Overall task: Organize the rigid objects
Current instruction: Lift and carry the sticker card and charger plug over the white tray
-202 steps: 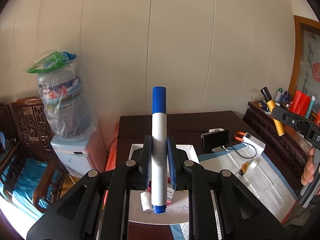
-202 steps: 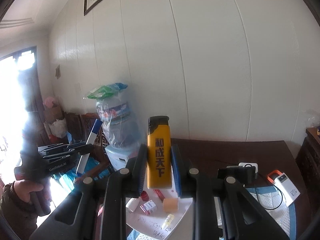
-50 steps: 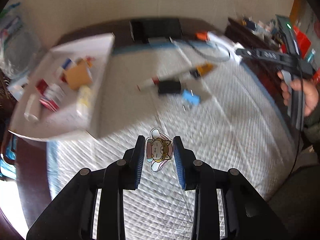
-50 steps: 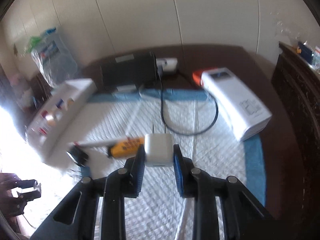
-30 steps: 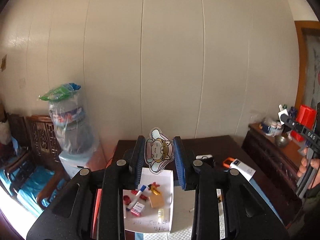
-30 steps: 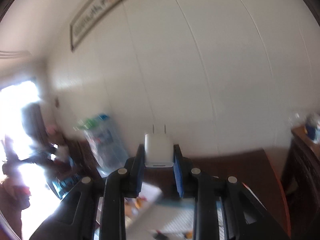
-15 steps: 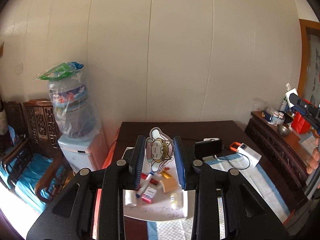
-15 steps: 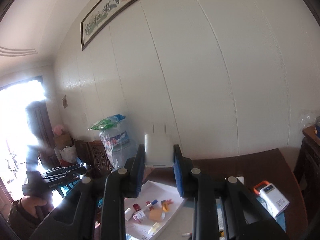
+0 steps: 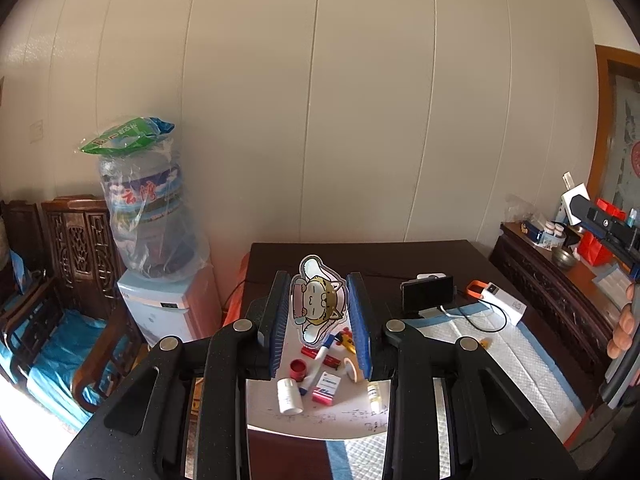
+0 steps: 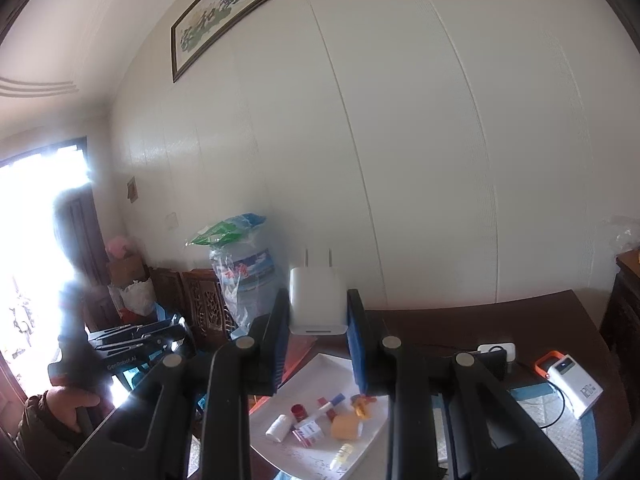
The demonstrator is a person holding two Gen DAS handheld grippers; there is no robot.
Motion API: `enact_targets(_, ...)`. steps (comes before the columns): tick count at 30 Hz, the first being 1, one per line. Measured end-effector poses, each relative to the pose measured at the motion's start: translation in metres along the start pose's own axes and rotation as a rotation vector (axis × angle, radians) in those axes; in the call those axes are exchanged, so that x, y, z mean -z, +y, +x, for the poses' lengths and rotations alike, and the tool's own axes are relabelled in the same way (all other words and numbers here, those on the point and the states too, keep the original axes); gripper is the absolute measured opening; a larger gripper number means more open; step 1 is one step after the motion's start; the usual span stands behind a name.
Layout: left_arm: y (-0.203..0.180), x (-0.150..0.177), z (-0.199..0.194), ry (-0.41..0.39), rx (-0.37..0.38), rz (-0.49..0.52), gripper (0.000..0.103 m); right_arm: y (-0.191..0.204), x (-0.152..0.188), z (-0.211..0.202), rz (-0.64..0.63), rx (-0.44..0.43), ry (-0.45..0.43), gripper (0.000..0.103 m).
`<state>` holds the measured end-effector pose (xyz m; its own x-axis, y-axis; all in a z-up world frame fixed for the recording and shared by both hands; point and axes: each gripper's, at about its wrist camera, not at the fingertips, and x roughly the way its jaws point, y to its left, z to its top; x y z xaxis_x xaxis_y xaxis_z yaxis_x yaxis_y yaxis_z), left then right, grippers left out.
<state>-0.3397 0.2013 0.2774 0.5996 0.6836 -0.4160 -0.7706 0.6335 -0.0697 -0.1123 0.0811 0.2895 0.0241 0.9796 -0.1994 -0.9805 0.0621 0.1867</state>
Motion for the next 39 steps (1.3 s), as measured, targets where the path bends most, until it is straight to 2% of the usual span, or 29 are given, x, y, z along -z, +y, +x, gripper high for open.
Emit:
enact_targets(22, 0.035, 0.008, 0.049, 0.061, 0.078, -0.046, 0.028, 0.022, 0.019, 0.055, -0.023, 0.010, 0.134, 0.026)
enact_targets(39, 0.051, 0.027, 0.141, 0.203, 0.149, -0.084, 0.028, 0.004, 0.059, 0.124, 0.036, 0.038, 0.332, 0.026)
